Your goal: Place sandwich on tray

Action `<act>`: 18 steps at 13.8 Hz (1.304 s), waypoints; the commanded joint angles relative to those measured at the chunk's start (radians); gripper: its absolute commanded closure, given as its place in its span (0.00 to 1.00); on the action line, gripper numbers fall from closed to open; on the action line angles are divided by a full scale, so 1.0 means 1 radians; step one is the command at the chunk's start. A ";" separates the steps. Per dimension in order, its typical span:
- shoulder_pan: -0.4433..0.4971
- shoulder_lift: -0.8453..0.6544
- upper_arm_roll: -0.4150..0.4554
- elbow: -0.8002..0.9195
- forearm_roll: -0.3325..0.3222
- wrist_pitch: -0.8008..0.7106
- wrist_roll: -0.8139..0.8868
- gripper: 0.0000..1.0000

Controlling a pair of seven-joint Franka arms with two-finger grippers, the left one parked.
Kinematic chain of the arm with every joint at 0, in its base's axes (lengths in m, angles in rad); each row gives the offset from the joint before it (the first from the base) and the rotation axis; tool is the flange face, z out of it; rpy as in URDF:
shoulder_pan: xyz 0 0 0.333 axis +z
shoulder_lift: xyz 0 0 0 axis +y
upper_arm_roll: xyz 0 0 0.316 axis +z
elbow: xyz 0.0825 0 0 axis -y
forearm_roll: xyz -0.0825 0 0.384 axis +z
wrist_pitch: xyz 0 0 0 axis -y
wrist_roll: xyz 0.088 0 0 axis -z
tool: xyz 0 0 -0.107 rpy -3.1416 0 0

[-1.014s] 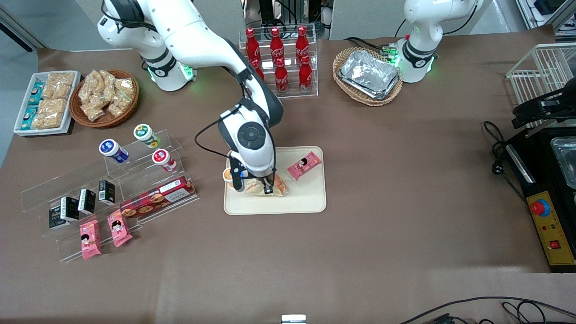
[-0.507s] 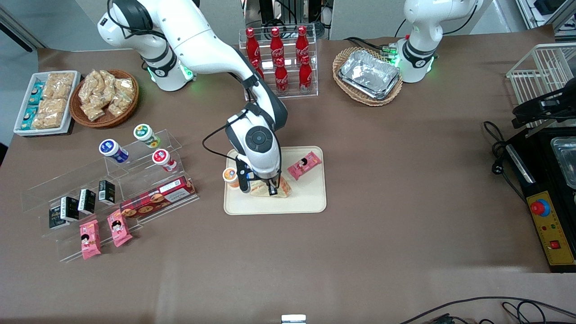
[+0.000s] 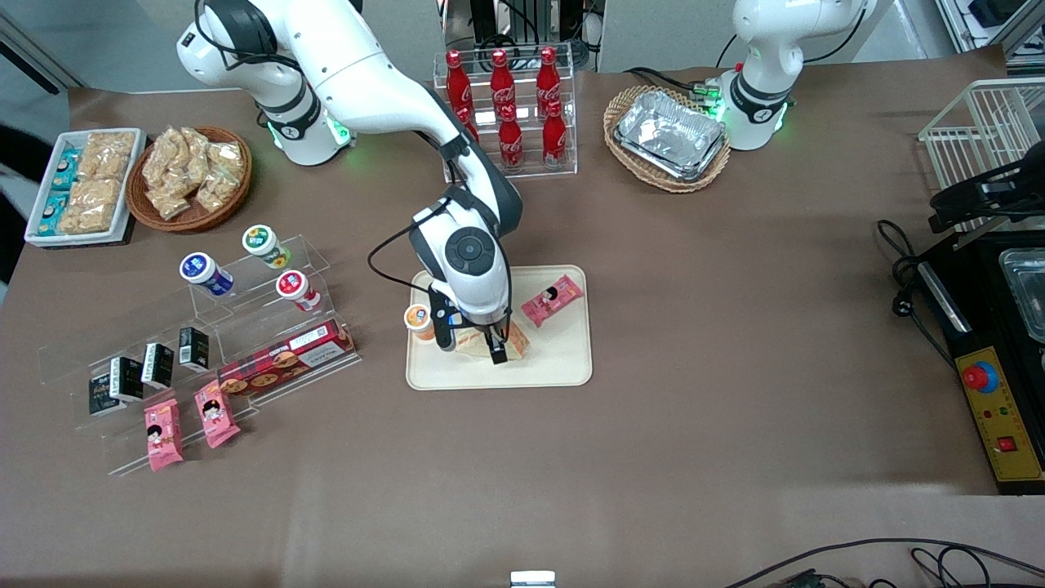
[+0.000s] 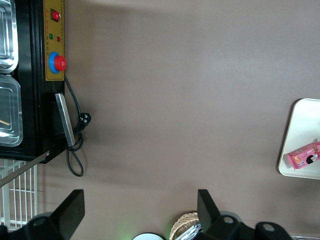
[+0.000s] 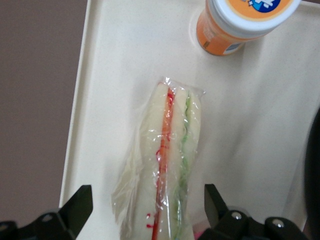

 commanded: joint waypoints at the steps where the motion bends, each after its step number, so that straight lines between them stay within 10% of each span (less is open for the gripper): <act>1: 0.002 0.003 -0.006 0.023 0.005 0.000 -0.017 0.00; 11: -0.001 -0.188 -0.004 0.022 0.008 -0.248 -0.196 0.00; 18: -0.064 -0.456 -0.010 0.022 -0.092 -0.469 -0.763 0.00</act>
